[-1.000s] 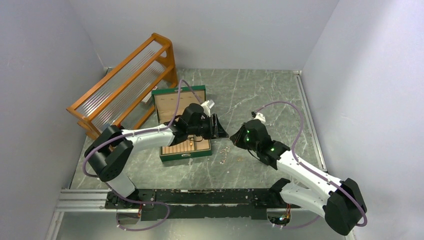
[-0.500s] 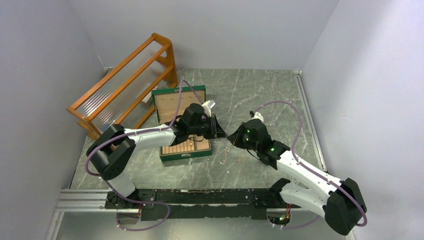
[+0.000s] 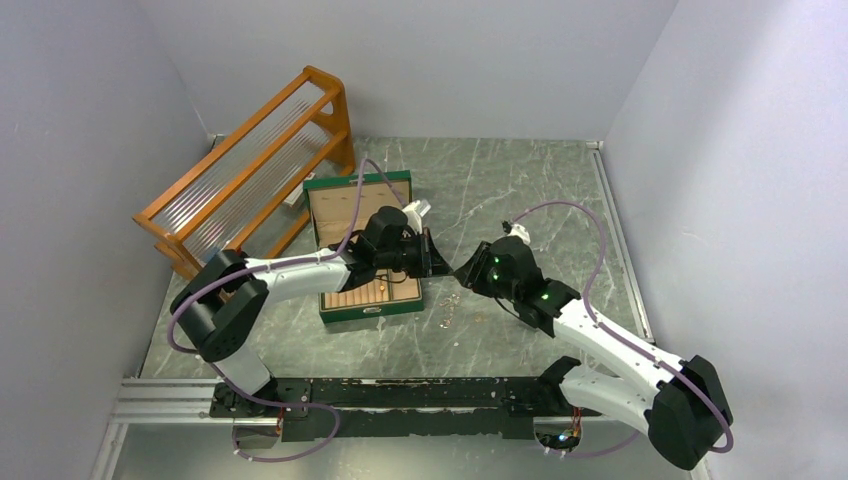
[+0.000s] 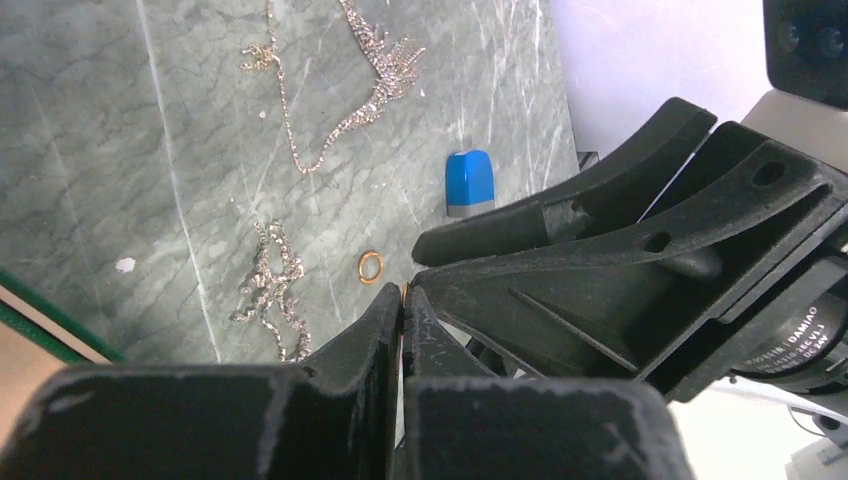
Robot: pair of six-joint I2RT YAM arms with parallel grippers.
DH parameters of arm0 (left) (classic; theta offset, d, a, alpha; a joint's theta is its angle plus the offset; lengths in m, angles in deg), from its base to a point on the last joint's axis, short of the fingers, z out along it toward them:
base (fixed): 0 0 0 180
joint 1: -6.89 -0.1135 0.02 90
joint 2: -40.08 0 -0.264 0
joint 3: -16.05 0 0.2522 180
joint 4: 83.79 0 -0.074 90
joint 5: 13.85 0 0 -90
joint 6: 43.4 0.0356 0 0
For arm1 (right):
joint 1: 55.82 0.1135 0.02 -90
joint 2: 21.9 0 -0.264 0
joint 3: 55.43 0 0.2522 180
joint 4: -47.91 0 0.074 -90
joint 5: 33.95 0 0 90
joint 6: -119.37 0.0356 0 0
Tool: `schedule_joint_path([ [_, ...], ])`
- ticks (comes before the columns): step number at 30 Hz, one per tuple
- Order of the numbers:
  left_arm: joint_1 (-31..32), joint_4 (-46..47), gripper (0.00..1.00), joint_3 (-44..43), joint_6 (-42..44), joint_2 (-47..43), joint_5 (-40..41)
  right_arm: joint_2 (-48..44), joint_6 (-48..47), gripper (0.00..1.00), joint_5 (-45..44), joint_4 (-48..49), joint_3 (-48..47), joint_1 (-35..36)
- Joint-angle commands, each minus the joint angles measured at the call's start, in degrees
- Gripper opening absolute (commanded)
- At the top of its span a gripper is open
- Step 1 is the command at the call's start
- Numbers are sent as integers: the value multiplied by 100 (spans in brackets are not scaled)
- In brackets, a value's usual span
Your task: Organize the mixed jewelry
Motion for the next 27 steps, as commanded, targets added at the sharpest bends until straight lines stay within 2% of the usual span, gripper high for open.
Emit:
schedule_joint_path([
  [1,27,-96,5,-91,294,-250,175,-88,286,40,138,117,-140,-29],
  [5,-114,-193,5,-162,285,-379,59,-434,368,47,405,380,7,-31],
  [13,-748,282,5,-166,-196,-967,-1287,-1117,624,66,527,1034,-57,-189],
  [19,-1206,856,5,-40,-826,-1526,-1918,-829,909,72,1612,1985,-331,-557],
  [22,-1380,1216,5,60,-1156,-1705,-2134,-569,952,72,1922,2260,-540,-820],
  [27,-1503,1800,5,135,-1611,-1739,-2320,-217,1224,70,3159,3519,-595,-995],
])
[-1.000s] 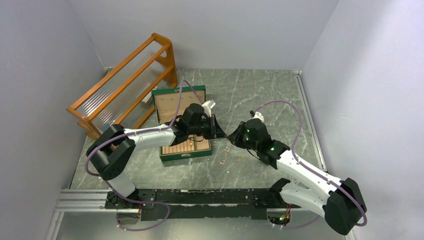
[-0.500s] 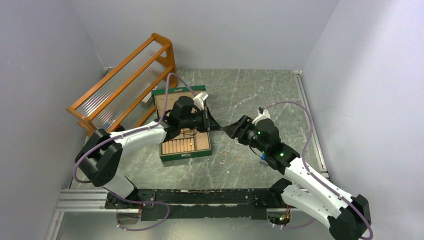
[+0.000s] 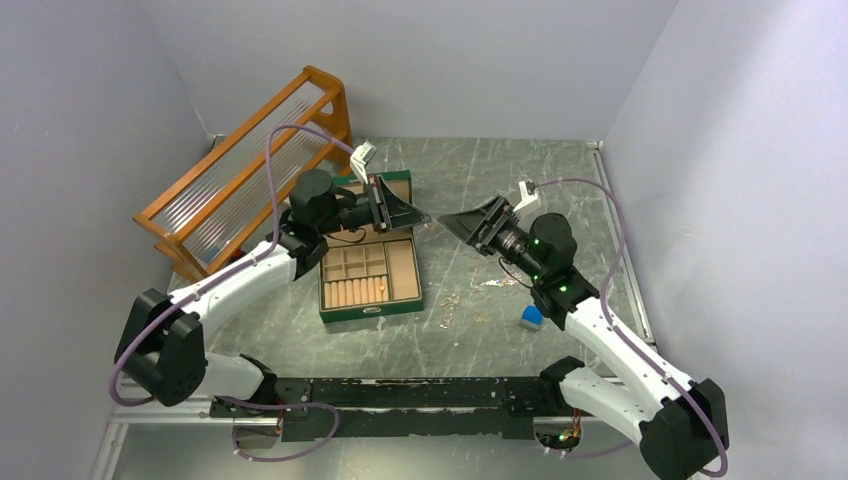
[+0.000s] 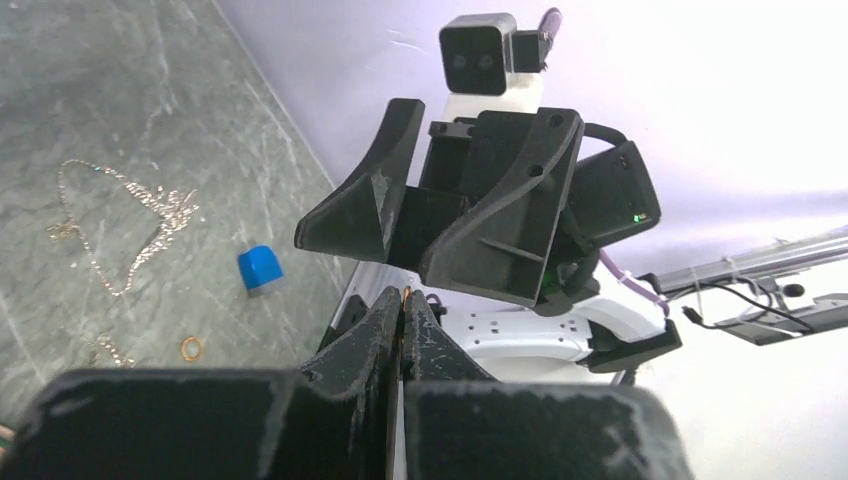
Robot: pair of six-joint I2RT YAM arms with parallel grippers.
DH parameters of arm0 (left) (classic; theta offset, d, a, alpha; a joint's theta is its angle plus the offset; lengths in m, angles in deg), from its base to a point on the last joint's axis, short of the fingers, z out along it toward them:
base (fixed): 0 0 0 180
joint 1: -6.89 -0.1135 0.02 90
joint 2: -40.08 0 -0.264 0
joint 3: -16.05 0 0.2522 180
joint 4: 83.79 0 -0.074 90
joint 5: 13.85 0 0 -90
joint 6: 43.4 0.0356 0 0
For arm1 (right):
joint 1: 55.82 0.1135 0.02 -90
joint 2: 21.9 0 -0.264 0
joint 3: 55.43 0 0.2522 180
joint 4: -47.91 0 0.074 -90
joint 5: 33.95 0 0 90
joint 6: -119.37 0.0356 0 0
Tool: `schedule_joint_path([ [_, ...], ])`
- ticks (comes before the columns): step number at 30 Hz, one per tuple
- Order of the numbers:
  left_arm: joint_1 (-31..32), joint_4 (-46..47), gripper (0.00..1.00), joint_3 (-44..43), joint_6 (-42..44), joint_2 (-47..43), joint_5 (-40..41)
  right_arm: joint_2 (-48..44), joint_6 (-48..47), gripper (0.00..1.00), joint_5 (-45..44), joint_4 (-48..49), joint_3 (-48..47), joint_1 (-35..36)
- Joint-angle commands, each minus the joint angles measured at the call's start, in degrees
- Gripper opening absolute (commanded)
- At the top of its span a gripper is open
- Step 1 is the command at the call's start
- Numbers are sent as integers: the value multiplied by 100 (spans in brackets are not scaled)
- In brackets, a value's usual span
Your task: Organize the mixed jewelry
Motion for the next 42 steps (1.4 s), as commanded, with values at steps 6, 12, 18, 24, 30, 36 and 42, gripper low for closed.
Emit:
schedule_joint_path([
  [6,-137,1152,5,303,-847,-89,-296,347,537,58,1557,1631,-109,-100],
  [12,-135,1643,5,522,-1188,-20,-371,432,577,36,1659,1757,-83,-105],
  [18,-135,1775,5,577,-1239,-19,-371,556,520,32,1588,1586,-113,-105],
  [24,-135,1797,5,601,-1245,11,-371,563,592,31,1649,1757,-67,-105],
  [30,-135,1858,5,655,-1252,50,-365,579,648,19,1725,1838,-65,-100],
  [36,-138,1800,5,681,-1174,27,-339,615,703,6,1748,1858,-33,-104],
  [42,-137,1351,23,701,-748,-187,-109,618,566,1,1715,1676,-79,-105],
])
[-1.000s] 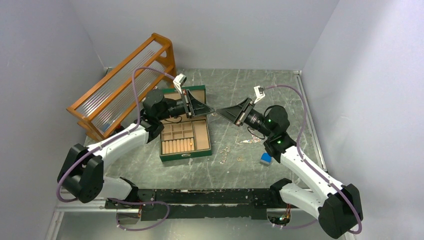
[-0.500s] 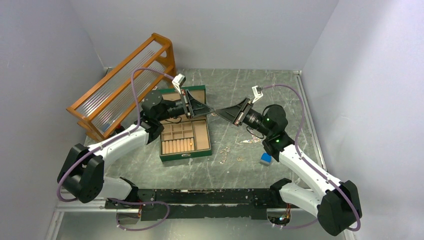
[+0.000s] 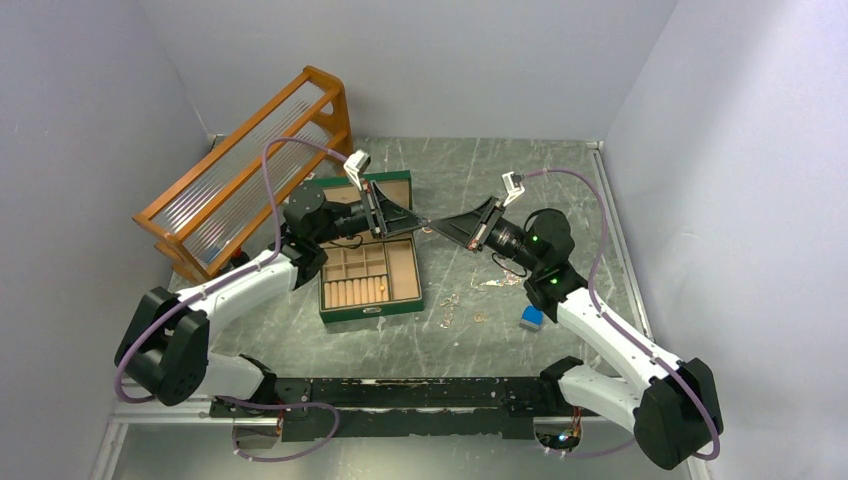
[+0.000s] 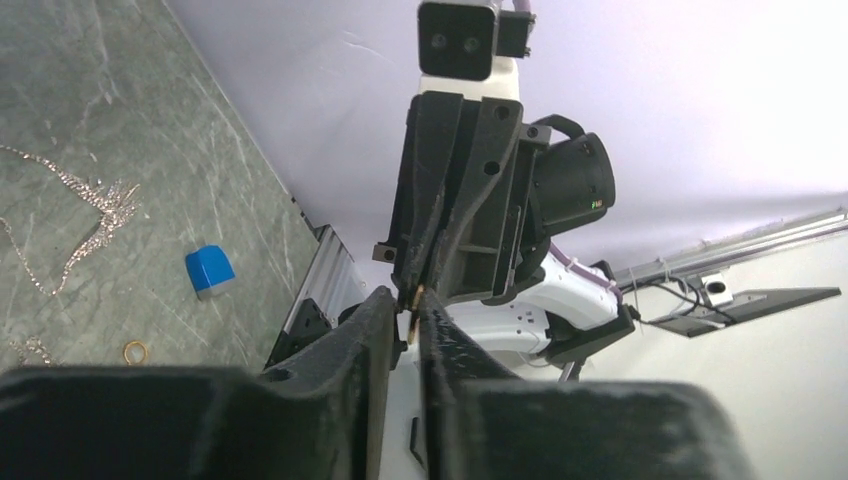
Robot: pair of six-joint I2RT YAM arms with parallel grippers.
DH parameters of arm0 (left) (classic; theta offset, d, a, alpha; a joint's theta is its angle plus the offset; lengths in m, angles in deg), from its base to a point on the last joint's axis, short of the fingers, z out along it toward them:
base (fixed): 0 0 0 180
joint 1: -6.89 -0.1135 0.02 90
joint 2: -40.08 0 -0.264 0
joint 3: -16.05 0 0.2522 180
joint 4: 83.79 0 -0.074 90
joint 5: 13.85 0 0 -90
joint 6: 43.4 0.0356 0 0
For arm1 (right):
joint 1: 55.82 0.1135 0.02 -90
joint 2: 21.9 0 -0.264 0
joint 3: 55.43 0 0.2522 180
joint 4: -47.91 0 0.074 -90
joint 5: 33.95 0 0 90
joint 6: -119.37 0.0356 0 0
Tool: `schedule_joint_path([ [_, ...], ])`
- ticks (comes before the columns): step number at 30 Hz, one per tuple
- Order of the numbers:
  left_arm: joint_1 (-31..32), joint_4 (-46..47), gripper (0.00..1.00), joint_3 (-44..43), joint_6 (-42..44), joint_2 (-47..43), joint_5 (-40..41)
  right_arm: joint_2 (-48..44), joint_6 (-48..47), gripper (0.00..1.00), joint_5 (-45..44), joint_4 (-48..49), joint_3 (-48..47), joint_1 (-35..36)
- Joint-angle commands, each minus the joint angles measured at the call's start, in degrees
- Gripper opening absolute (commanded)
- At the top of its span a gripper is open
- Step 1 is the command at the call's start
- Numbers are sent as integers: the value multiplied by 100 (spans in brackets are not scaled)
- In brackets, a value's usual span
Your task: Organize the mixed jewelry
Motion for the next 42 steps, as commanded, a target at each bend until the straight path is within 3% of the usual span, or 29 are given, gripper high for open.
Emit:
schedule_joint_path([
  [1,-24,-515,31,-12,602,-267,211,-22,-153,1,71,-38,-55,-31],
  [7,-24,-2579,71,-81,1877,-907,1430,-93,-614,1,-60,-864,-151,-31],
  [11,-29,-3705,80,-40,2622,-1437,2542,-47,-1153,1,-345,-1857,-281,-9],
  [17,-30,-5701,81,-371,3721,-2204,4332,382,-1778,1,-1376,-3398,-745,590],
  [24,-22,-6514,81,-510,4487,-3062,5676,1559,-1907,0,-3139,-4440,-1804,2071],
  [32,-20,-6236,80,-40,4999,-3924,5770,2875,-1783,0,-4687,-5530,-3078,3022],
  [42,-28,-6360,79,40,5017,-4080,5836,4029,-1572,0,-5312,-6316,-4221,3523],
])
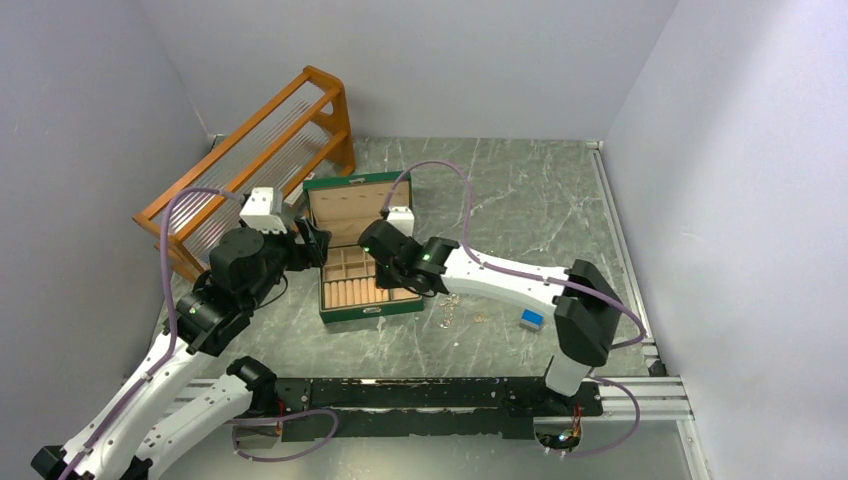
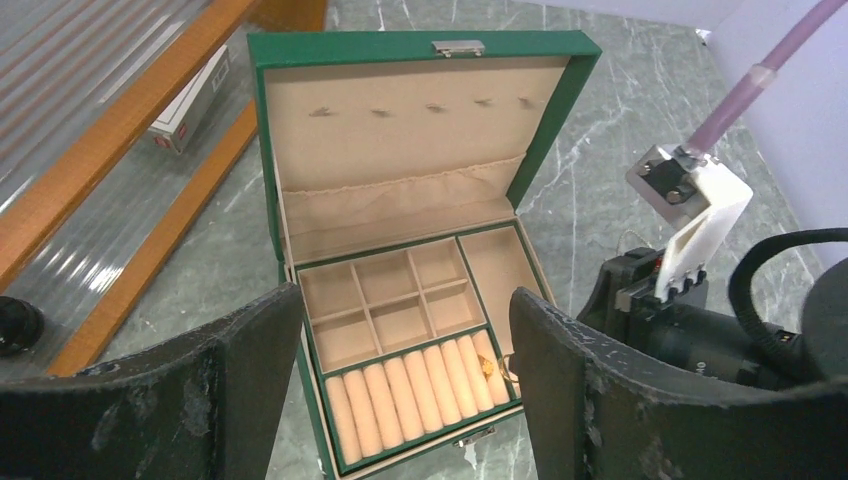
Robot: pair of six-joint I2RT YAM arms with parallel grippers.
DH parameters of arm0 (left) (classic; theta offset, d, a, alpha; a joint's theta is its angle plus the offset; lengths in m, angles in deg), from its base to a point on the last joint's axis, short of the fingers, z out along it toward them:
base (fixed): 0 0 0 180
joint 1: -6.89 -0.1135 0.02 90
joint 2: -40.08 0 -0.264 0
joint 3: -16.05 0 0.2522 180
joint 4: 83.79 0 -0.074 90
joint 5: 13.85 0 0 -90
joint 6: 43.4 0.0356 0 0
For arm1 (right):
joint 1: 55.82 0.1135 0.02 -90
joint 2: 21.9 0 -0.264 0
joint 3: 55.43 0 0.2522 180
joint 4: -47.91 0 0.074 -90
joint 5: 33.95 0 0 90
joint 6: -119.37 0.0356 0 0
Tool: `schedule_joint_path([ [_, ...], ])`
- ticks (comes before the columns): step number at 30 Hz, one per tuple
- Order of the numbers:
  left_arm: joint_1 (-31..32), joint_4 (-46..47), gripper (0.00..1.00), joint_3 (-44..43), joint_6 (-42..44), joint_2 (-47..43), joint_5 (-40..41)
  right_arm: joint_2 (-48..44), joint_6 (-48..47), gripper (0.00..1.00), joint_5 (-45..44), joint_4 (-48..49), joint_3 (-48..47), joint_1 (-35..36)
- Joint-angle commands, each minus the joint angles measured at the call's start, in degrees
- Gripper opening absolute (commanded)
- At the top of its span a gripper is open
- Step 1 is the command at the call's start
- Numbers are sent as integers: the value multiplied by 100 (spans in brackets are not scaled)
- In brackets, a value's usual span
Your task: Organize the mixed jewelry
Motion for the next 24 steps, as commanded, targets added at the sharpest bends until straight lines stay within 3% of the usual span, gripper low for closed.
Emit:
schedule_joint_path([
  [1,-20,-48,79,43,117,-37,164,411,240,0,-585,-621,-545,168],
  [24,-19,-206,78,75,11,-321,519,1240,449,0,-903,-931,-1178,422],
])
